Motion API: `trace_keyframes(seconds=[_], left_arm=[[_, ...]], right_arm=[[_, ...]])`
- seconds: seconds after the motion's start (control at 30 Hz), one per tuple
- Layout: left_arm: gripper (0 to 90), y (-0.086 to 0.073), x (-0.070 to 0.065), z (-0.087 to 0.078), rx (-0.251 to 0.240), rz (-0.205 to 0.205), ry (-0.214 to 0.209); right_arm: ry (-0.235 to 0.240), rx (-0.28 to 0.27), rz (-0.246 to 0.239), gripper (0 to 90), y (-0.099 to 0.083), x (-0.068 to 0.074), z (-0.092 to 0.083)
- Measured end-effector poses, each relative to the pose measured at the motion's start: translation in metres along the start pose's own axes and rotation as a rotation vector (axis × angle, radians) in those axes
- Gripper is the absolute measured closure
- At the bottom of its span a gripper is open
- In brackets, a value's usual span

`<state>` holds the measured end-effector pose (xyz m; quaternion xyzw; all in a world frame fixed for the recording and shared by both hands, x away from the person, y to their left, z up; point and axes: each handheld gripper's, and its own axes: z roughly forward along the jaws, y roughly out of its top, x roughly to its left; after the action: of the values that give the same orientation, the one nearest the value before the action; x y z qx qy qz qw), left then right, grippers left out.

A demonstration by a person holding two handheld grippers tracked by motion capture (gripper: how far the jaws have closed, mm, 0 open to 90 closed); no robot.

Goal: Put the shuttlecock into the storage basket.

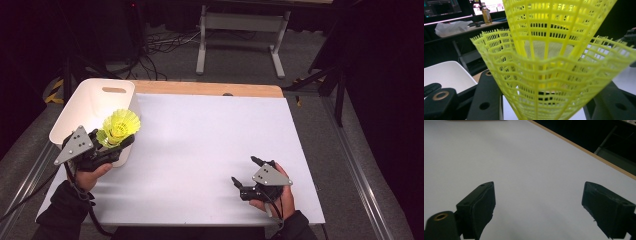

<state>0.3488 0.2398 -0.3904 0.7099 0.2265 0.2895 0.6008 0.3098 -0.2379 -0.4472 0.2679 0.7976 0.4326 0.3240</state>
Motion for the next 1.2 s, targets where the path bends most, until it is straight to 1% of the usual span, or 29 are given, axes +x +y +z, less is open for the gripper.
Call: trace_keyframes(seconds=[0.07,0.13,0.27,0.4,0.7,0.9,0.93,0.97,1.07,1.1,1.17,1.2], left_arm=[[52.9,0.000,0.000,0.000,0.000,0.000,0.001],[53.0,0.000,0.001,-0.001,-0.009,-0.010,0.003],[53.2,0.001,0.004,-0.002,0.001,-0.012,0.008],[53.2,0.004,0.011,-0.007,-0.001,-0.023,0.025],[53.2,0.012,0.022,-0.018,0.015,-0.025,0.055],[53.1,0.016,0.030,-0.022,0.020,-0.027,0.063],[53.1,0.017,0.032,-0.023,0.026,-0.033,0.064],[53.1,0.018,0.034,-0.023,0.029,-0.030,0.066],[53.1,0.022,0.040,-0.025,0.033,-0.045,0.068],[53.1,0.023,0.043,-0.025,0.040,-0.039,0.074],[53.0,0.025,0.049,-0.025,0.043,-0.053,0.067],[52.9,0.026,0.050,-0.024,0.044,-0.059,0.074]], right_arm=[[0.002,0.000,0.001,12.7,0.000,0.000,0.000],[0.004,0.003,0.002,12.7,0.000,0.000,0.001],[0.006,0.004,0.002,12.7,0.000,0.001,0.001],[0.007,0.004,0.002,12.7,0.000,0.001,0.001],[0.011,0.014,0.002,12.7,-0.001,0.002,0.003],[0.010,0.014,0.002,12.7,-0.001,0.002,0.003],[0.009,0.014,0.003,12.7,-0.001,0.002,0.003],[0.008,0.013,0.005,12.7,-0.001,0.001,0.003],[0.007,0.012,0.014,12.7,-0.001,0.000,0.002],[0.007,0.013,0.017,12.7,-0.001,0.000,0.002],[0.008,0.015,0.016,12.7,-0.002,0.000,0.003],[0.009,0.015,0.017,12.7,-0.002,0.000,0.003]])
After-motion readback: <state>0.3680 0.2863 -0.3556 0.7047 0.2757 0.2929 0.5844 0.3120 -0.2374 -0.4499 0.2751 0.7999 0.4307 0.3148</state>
